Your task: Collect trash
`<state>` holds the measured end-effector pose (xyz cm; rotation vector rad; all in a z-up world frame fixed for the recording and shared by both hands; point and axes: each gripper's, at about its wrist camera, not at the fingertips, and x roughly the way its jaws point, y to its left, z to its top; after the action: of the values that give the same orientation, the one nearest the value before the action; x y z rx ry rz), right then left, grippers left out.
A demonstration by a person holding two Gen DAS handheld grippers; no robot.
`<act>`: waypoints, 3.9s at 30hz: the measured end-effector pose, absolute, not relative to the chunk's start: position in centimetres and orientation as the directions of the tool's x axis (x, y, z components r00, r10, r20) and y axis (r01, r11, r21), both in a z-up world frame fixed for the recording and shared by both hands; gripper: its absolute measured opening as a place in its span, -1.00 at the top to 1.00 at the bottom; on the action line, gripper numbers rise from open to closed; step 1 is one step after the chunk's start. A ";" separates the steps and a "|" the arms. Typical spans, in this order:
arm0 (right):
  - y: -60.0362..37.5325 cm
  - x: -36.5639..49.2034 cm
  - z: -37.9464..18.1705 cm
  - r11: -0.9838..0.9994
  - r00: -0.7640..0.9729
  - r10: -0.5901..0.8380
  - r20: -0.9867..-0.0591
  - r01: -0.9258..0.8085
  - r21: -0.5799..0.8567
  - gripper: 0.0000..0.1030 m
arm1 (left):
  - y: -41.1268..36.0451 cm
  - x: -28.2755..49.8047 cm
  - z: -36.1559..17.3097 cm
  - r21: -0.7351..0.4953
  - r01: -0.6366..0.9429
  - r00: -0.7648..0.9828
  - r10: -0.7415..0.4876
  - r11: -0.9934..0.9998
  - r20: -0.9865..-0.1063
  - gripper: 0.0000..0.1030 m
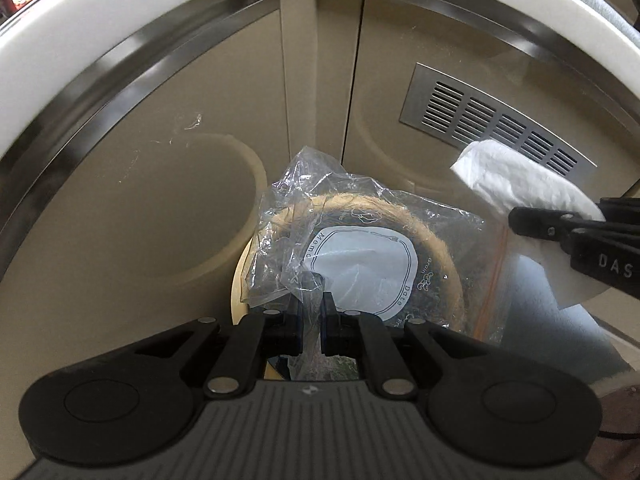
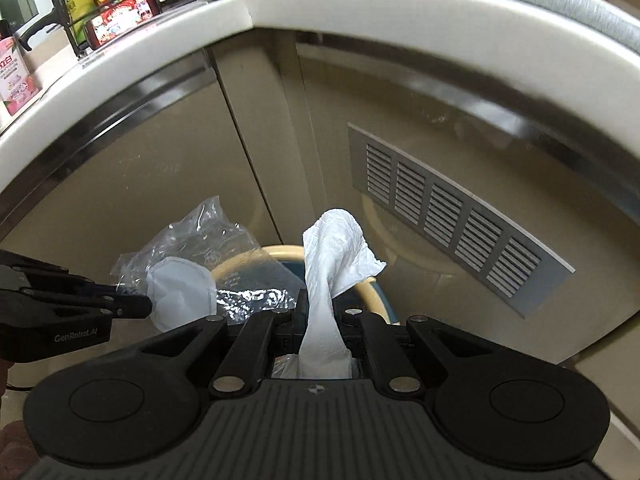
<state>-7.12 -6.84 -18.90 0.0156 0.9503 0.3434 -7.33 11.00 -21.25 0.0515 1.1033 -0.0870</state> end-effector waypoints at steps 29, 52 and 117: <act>-4.3 -3.0 -24.4 0.956 0.376 0.258 -0.890 -0.235 0.177 0.87 | 11.2 -4.7 -26.4 0.045 0.128 0.304 0.004 0.991 -0.953 0.84; -1.8 -0.5 -28.9 0.963 0.250 0.194 -0.949 -0.231 0.136 0.87 | 9.1 -1.1 -28.4 0.081 0.184 0.193 0.045 0.980 -0.980 0.83; -5.0 -11.8 -12.8 0.961 0.594 0.241 -0.768 -0.257 0.103 -0.98 | 8.5 -10.9 -9.2 0.190 0.105 0.420 0.130 0.976 -0.898 -1.00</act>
<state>-11.77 -4.97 -12.79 -0.0193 0.8890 0.2898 -10.88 8.54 -9.25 0.2309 1.1407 0.0154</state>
